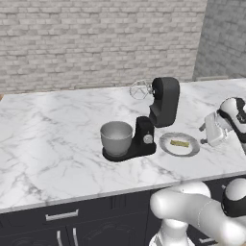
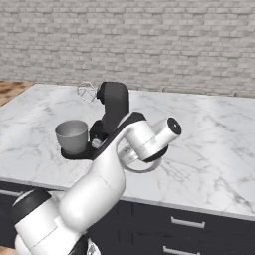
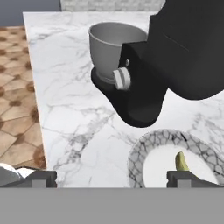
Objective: Add butter and sugar cubes to the stand mixer bowl and then turn on the stand mixer to begin making frosting.
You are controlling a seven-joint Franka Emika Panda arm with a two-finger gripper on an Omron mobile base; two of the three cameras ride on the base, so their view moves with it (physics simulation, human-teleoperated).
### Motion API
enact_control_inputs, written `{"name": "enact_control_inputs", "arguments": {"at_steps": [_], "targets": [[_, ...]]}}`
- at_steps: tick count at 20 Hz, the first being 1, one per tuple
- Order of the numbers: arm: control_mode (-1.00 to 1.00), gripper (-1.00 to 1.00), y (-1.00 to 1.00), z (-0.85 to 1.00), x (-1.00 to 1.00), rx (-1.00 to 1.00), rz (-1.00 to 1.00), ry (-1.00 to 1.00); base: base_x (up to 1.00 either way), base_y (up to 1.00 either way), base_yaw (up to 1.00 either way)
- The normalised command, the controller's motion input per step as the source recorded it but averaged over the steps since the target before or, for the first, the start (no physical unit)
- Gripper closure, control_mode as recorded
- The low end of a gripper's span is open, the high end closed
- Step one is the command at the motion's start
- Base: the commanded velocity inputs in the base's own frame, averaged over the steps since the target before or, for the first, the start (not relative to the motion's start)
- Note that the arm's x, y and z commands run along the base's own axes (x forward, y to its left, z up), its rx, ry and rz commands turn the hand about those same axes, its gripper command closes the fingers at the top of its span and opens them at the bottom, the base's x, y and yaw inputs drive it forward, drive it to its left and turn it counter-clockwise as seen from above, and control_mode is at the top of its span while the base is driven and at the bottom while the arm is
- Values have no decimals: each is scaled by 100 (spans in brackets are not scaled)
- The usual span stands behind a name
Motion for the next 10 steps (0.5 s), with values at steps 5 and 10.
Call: {"name": "enact_control_inputs", "arguments": {"at_steps": [5, 10], "targets": [[-100, -100, 0, -48, 42, 0, 0, 2, 0, 0, 0], [-100, -100, 0, -46, 47, 0, 0, 3, 0, 0, 0]]}}
